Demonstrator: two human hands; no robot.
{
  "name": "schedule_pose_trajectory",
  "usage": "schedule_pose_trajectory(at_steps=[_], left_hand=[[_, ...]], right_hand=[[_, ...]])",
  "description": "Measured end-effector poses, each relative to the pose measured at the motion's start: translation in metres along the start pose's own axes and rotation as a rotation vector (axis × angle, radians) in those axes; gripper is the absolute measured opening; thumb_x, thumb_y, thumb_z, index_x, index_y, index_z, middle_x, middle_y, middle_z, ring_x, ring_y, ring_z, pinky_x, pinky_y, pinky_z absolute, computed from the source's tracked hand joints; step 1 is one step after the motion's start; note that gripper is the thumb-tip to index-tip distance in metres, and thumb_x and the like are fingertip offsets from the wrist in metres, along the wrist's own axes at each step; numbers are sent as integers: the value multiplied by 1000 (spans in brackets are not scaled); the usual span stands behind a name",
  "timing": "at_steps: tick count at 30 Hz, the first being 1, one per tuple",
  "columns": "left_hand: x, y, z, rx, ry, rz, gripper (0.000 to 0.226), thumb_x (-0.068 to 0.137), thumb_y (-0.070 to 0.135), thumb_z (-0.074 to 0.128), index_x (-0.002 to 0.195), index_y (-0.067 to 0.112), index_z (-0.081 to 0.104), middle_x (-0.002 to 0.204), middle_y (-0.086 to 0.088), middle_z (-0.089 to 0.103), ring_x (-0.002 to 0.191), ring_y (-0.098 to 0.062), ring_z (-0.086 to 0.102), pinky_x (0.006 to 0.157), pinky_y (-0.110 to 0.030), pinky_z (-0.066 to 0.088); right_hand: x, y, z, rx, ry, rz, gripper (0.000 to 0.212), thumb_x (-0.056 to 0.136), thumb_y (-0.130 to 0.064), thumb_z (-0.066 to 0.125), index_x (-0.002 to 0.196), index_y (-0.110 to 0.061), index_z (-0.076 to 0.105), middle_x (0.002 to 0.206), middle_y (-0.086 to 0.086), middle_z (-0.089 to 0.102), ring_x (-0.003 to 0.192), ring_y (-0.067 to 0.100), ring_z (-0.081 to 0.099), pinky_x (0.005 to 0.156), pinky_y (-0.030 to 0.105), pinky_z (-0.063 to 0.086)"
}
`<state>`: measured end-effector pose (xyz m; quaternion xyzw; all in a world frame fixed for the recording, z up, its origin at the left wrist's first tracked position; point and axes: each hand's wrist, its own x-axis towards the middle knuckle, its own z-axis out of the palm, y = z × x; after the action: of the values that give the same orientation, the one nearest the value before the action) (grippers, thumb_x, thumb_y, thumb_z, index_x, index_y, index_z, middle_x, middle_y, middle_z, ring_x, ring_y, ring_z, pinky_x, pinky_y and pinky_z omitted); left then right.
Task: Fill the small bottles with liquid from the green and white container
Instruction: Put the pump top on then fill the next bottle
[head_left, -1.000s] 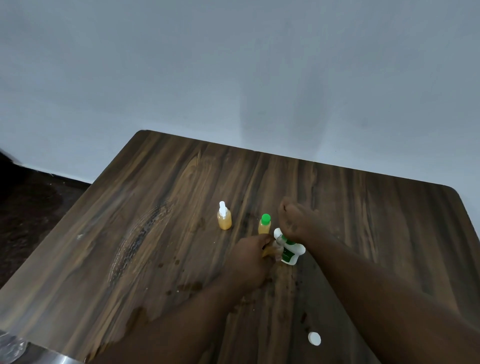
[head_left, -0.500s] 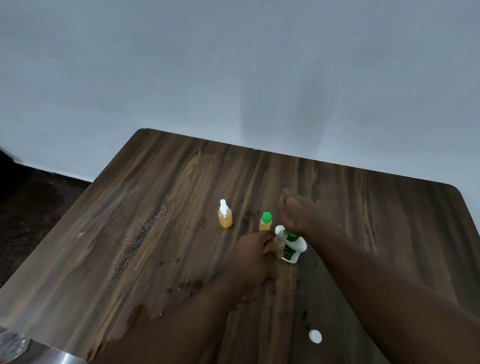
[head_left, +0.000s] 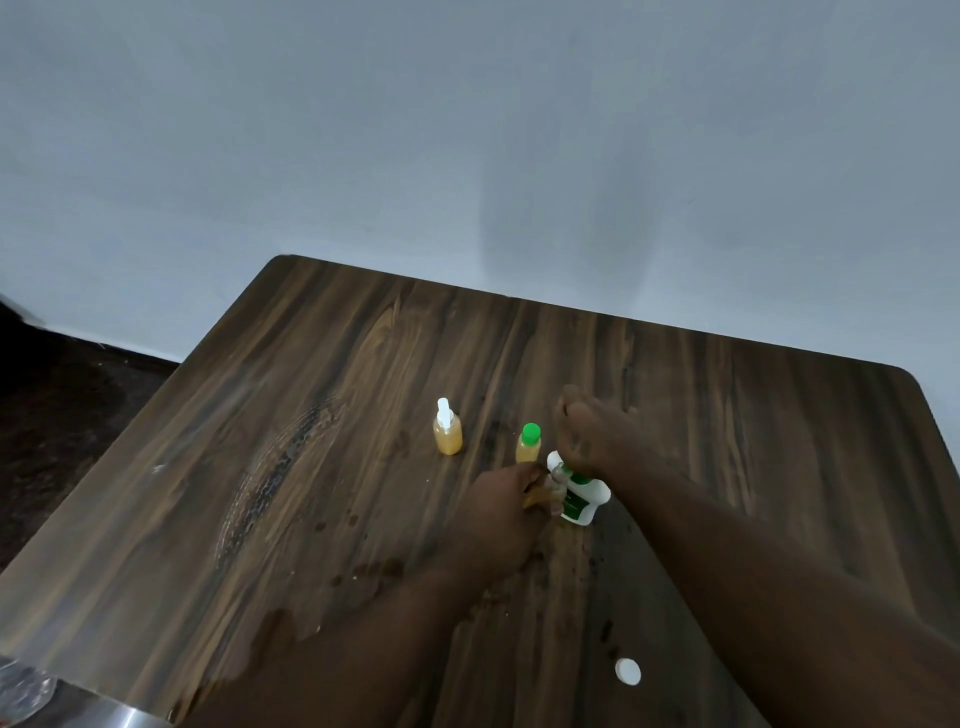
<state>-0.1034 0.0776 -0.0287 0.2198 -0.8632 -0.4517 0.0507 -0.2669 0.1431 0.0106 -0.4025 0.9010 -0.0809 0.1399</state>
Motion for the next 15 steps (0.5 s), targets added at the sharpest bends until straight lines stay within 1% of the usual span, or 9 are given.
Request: schedule_pose_trajectory(at_steps=[2,3,5,7,9,11,12,15], left_hand=[[1,2,-1,5,14,11,7,95,35,64,99,31,68,90,17,68,83,6,62,67,-9,43],[2,2,-1,5,18,6,6,94,35,64,98,31,68,89,17,68,83,6,61,65,-7,41],[3,3,-2,18,5,-1,8,94,37,64,98,31,68,89,16,68,82,6,61,63,-10,40],[2,2,0,19,-9,-1,9,94,37,64,99,31,67,91,16,68,82,6,61,65,-11,42],[2,1,0,0,-11,3,7,94,35,65,99,32,67,91,17,69,84,6,62,67,-12,45],[4,2,0,-14,4,13,5,94,33,65,97,31,68,91,16,69,84,4,63,70,-17,49],[5,2,-1,-11,11,14,4,93,32,65,95,30,68,89,16,69,83,4,63,70,-18,50],[4,2,-1,4,-8,7,6,94,35,64,95,30,67,87,17,67,81,4,62,68,-16,46]], right_hand=[[2,1,-3,1,31,-16,19,99,-37,36,98,-20,43,90,2,58,85,25,58,91,47,42],[2,1,-3,3,27,-11,18,99,-37,37,97,-20,43,90,2,58,85,25,58,91,47,42],[-3,2,-1,15,-17,30,19,100,-38,37,98,-20,44,96,1,58,90,24,58,92,47,40],[-3,3,0,-15,-36,11,21,100,-39,38,102,-20,47,99,1,58,94,24,58,92,46,41],[0,2,-1,4,-9,-4,23,100,-40,36,102,-20,46,96,2,59,92,25,60,92,47,42],[2,2,-3,6,33,-4,23,100,-39,34,101,-19,45,93,3,60,88,25,59,91,47,43],[2,2,0,4,31,7,22,99,-38,34,101,-19,46,93,3,59,87,25,59,91,48,43],[-3,4,3,7,8,64,23,100,-38,34,101,-19,47,97,2,59,92,25,59,92,47,43]])
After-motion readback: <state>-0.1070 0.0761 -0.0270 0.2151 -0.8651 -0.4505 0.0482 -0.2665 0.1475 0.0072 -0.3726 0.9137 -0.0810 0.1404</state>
